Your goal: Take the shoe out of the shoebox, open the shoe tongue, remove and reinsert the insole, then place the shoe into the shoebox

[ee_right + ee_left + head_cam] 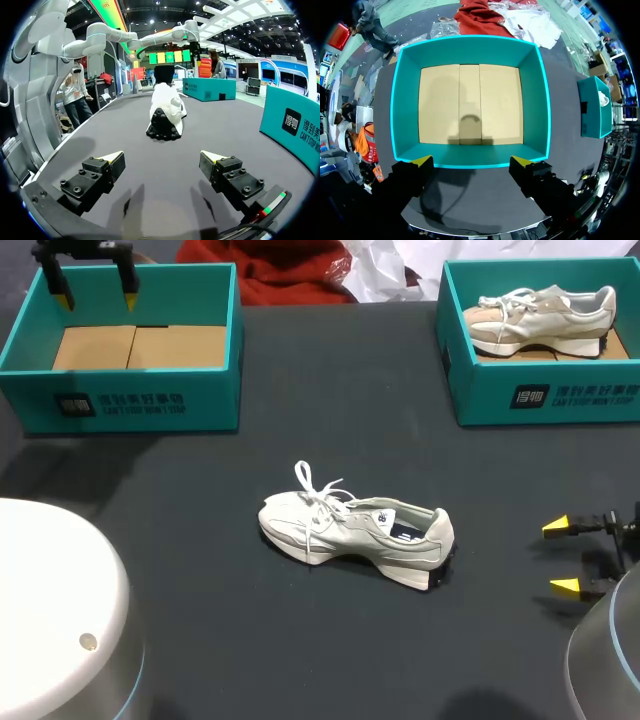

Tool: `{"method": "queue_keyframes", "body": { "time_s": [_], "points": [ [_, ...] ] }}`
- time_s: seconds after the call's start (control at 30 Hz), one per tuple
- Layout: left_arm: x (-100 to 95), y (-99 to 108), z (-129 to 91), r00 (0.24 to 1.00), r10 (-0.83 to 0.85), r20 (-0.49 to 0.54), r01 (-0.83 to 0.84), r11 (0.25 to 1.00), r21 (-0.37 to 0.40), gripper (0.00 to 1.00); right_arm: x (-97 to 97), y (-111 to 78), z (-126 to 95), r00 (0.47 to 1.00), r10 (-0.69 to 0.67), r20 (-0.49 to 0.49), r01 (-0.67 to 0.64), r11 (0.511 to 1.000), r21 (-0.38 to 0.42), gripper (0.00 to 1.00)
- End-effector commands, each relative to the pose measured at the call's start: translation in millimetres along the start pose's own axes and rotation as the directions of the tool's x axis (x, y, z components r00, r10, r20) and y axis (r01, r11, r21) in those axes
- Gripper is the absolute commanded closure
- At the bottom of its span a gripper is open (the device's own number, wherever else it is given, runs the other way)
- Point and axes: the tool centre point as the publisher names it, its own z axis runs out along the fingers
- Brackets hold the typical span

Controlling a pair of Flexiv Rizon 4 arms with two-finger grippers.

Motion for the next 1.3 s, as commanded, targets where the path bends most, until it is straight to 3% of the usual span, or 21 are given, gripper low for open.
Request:
{"method": "queue_keyframes", "body": {
  "time_s": [0.03, 0.67, 1.3],
  "points": [
    [0.0, -0.2, -0.2, 1.000, 0.000, 0.001, 0.000, 1.000, 0.000, 0.00, 11.5, 6.9, 10.4, 0.999, -0.004, 0.053, 0.003, 1.000, 0.008, 0.00],
    [0.0, -0.2, -0.2, 1.000, 0.000, 0.001, 0.000, 1.000, 0.000, 0.00, 17.6, 24.9, 64.5, 0.984, 0.019, 0.177, -0.019, 1.000, -0.002, 0.00],
    [0.0, -0.2, -0.2, 1.000, 0.000, 0.001, 0.000, 1.000, 0.000, 0.00, 12.8, 25.8, 103.0, 0.950, 0.059, 0.308, -0.053, 0.998, -0.027, 0.00]
  ]
}}
